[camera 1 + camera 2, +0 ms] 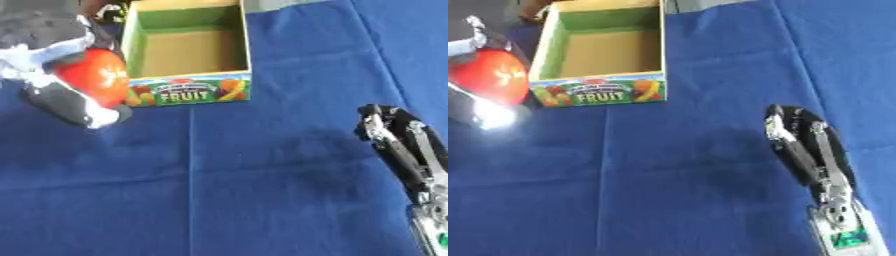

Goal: Pick up objects on the table and place them in the box.

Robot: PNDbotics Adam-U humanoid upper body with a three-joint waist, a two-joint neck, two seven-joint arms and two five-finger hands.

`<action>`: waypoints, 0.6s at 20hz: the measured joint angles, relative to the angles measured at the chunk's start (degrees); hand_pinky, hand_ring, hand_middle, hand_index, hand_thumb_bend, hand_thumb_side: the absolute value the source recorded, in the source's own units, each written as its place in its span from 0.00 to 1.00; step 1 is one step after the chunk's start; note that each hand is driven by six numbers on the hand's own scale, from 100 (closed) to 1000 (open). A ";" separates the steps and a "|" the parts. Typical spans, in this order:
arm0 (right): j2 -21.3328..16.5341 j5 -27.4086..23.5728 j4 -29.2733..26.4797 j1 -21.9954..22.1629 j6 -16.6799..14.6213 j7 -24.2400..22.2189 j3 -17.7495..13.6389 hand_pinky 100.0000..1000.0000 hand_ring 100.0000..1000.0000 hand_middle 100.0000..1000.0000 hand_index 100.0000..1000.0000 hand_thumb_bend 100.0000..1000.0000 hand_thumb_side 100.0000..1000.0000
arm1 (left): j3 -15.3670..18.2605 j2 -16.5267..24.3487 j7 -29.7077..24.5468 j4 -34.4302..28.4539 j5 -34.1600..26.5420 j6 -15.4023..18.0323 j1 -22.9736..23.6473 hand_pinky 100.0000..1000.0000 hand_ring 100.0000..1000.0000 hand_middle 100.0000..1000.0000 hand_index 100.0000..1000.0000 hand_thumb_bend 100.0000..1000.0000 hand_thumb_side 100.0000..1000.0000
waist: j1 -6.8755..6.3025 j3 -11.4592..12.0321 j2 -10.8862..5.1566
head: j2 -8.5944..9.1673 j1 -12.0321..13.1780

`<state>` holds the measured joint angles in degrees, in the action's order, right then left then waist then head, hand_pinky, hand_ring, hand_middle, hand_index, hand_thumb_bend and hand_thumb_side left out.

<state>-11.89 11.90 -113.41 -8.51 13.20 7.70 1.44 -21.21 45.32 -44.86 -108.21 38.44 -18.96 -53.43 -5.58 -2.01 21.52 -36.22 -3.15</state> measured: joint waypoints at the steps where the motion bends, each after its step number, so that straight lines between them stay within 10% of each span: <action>1: -0.01 -0.07 0.00 0.01 0.00 0.00 0.00 0.60 0.55 0.44 0.67 0.00 0.62 | 0.32 -0.06 0.28 0.05 0.11 0.07 -0.66 0.00 0.41 0.44 0.69 0.00 0.18 | -0.03 -0.01 -0.01 | -0.01 0.01; 12: -0.45 -0.42 0.00 0.27 -0.35 -0.40 0.48 0.60 0.55 0.44 0.67 0.00 0.62 | 2.22 -8.08 4.32 10.12 6.05 0.43 -10.72 0.00 0.34 0.38 0.66 0.02 0.15 | -0.35 -1.68 0.20 | -0.26 2.40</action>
<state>-12.35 11.48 -113.41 -8.24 12.86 7.29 1.92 -18.99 37.24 -40.55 -98.10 44.49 -18.53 -64.15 -5.93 -3.70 21.72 -36.47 -0.74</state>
